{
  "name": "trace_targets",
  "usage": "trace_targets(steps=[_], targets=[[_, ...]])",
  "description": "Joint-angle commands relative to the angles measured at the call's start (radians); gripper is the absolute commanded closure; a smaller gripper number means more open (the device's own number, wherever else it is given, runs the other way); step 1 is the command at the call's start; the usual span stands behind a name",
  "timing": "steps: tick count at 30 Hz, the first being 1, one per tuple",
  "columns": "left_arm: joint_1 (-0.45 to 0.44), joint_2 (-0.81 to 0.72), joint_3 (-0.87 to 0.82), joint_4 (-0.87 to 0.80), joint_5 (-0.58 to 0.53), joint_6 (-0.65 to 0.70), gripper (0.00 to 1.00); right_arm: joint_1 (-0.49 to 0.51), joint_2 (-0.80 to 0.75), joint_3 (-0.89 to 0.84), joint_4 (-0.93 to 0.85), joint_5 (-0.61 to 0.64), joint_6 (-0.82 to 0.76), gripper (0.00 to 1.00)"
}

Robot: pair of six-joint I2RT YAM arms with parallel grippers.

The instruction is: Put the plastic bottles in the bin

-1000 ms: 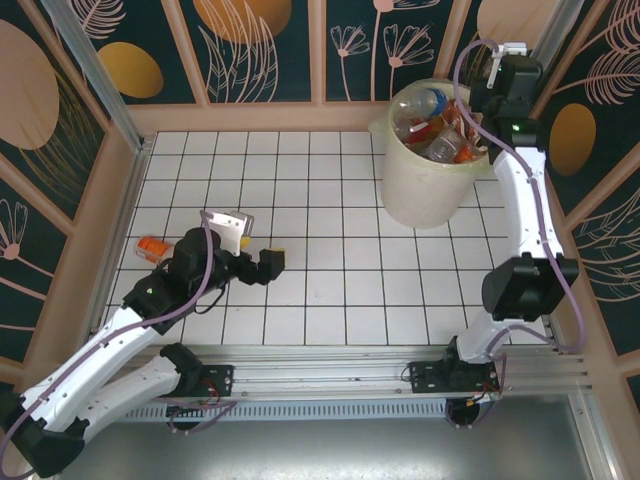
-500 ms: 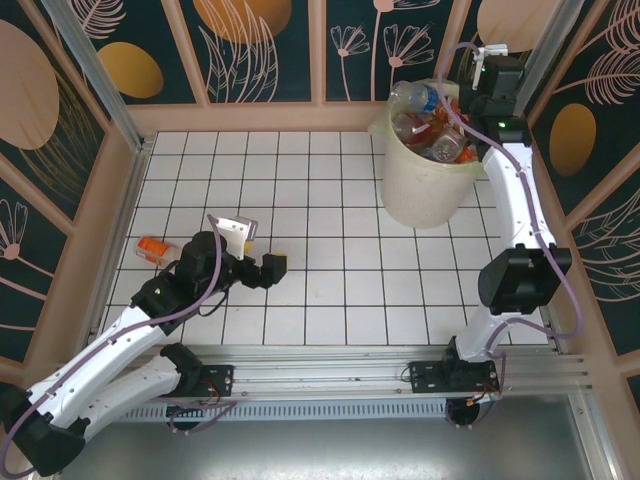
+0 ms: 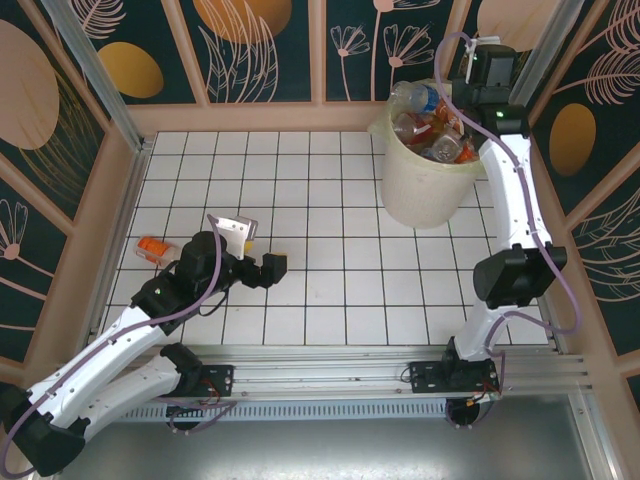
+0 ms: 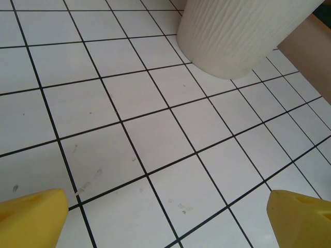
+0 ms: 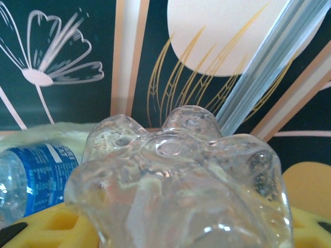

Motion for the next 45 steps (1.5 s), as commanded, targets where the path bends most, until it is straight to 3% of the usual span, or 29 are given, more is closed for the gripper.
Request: trace_targets(steps=[1,8,13,18,24,33,39,45], targets=[[-0.005,-0.009,-0.016,0.040,0.014,-0.008,0.01,-0.014,0.050,0.056,-0.122,0.008,0.057,0.44],[-0.004,-0.011,-0.015,0.038,0.010,-0.006,0.01,-0.044,0.119,0.114,-0.197,-0.026,0.126,0.42],[-0.004,-0.011,-0.016,0.036,0.011,-0.006,0.01,-0.054,0.121,0.113,-0.180,-0.029,0.152,0.23],[-0.005,-0.007,-0.017,0.039,0.012,-0.006,0.02,-0.055,0.117,0.136,-0.162,-0.049,0.154,0.17],[-0.004,-0.007,-0.017,0.041,0.012,-0.006,0.01,-0.060,0.102,0.117,-0.124,-0.117,0.165,0.18],[-0.005,-0.021,-0.014,0.036,0.004,-0.008,0.01,-0.094,0.105,0.111,-0.109,-0.101,0.201,0.22],[-0.004,-0.023,-0.015,0.036,-0.002,-0.013,0.01,-0.101,0.126,0.110,-0.124,-0.237,0.200,0.35],[-0.005,-0.026,-0.015,0.036,-0.002,-0.012,0.01,-0.103,0.113,0.057,-0.107,-0.401,0.188,0.32]])
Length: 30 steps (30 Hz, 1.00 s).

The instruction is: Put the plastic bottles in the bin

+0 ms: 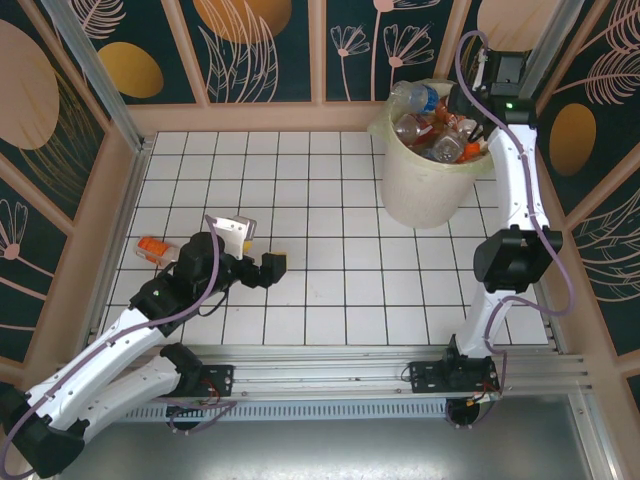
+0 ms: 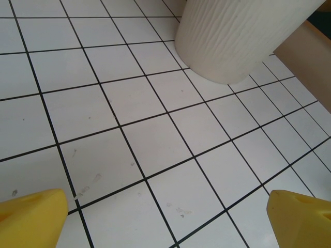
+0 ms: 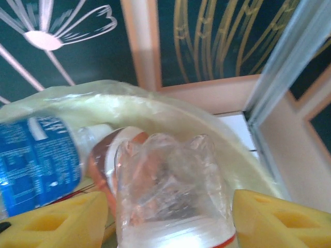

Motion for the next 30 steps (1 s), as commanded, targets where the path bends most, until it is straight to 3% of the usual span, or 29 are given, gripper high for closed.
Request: trace_targets(steps=[1,10,18,23,30], targets=[[-0.005,-0.011,-0.010,0.022,0.001,-0.012,0.01,-0.004,-0.012,-0.042,0.043,-0.119,0.004,0.31],[-0.005,-0.018,-0.012,0.020,-0.001,-0.012,0.01,-0.032,-0.123,-0.148,0.172,-0.177,0.050,0.27],[-0.005,-0.024,-0.012,0.020,0.000,-0.011,0.01,-0.065,-0.172,-0.203,0.232,-0.245,0.079,0.12],[-0.004,-0.029,-0.013,0.019,0.002,-0.014,0.01,-0.067,-0.170,-0.246,0.246,-0.261,0.087,0.39],[-0.004,-0.040,-0.019,0.019,0.003,-0.018,0.01,-0.060,-0.140,-0.274,0.225,-0.261,0.060,0.41]])
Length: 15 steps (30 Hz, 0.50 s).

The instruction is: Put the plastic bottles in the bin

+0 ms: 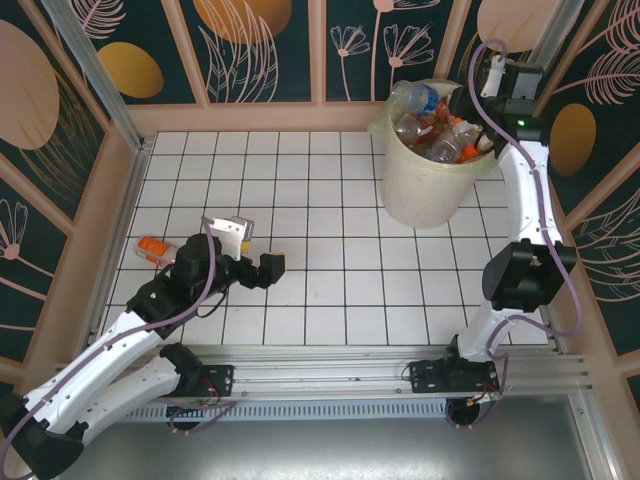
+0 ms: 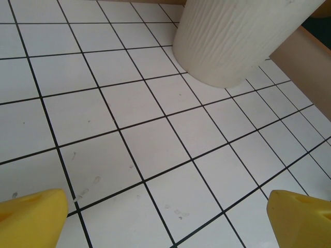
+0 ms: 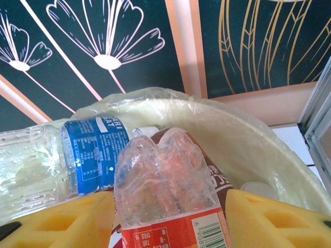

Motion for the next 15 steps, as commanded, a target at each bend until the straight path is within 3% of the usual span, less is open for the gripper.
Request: trace_targets(steps=[1,15], targets=[[-0.004,-0.013,-0.013,0.020,0.003,-0.016,0.01,0.007,0.014,-0.027,0.005,-0.017,-0.020,0.42],[-0.005,-0.017,-0.014,0.020,0.006,-0.018,0.01,0.082,-0.036,-0.246,0.070,0.081,-0.092,0.51]])
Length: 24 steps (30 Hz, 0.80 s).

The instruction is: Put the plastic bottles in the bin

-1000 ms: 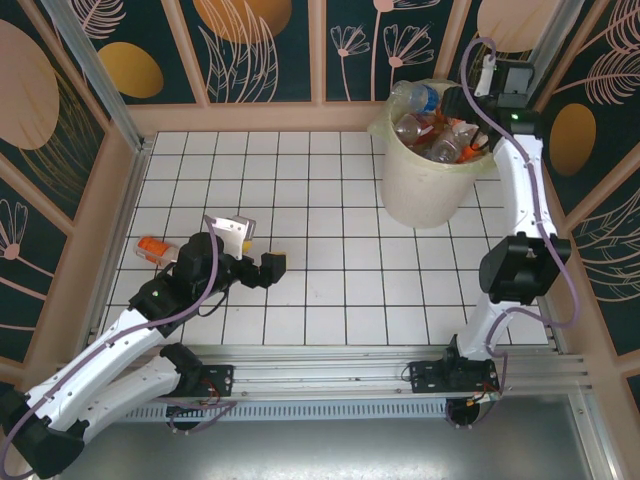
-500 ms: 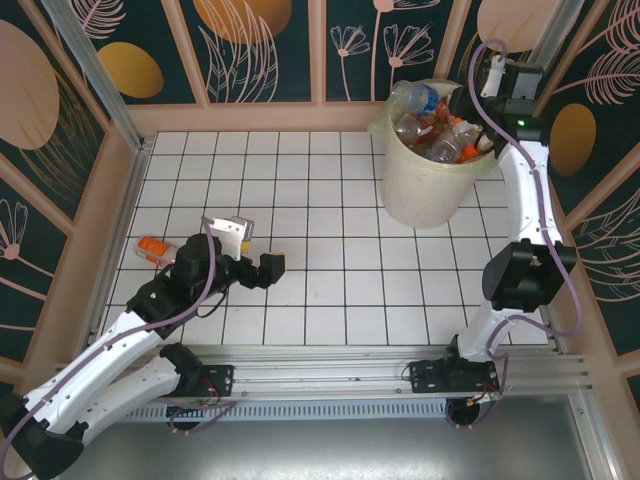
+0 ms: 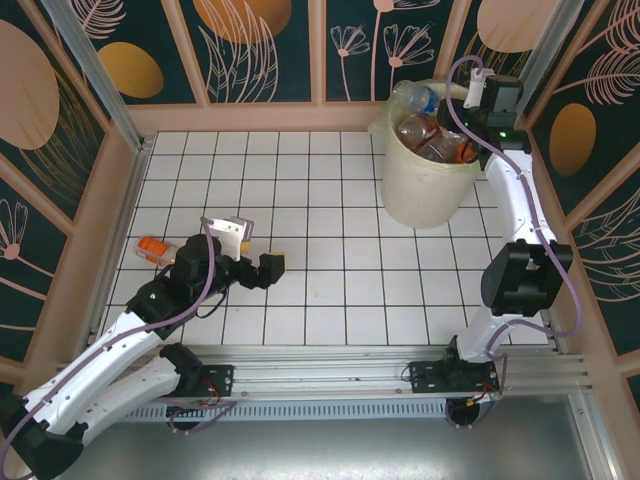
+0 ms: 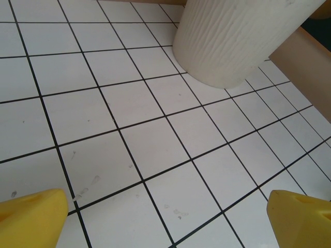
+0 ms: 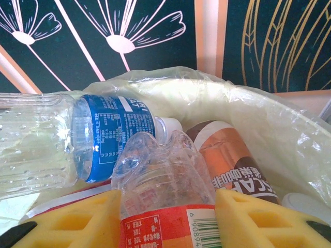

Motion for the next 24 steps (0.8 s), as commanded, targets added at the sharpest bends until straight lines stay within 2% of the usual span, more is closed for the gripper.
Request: trace_targets(steps=[1,8,15,24], targets=[[-0.005,-0.013,-0.013,0.020,0.007,-0.013,0.01,0.023,0.007,-0.071,-0.086,0.050,-0.026,0.51],[-0.003,-0.020,-0.014,0.022,0.009,-0.015,0.01,0.031,-0.009,-0.077,-0.078,0.083,-0.024,0.51],[-0.005,-0.022,-0.013,0.025,0.009,-0.018,0.01,0.043,-0.005,0.114,-0.128,0.054,0.015,0.31],[-0.005,-0.039,0.000,0.003,-0.007,-0.031,0.01,0.141,0.095,0.254,-0.188,0.119,-0.032,0.02]])
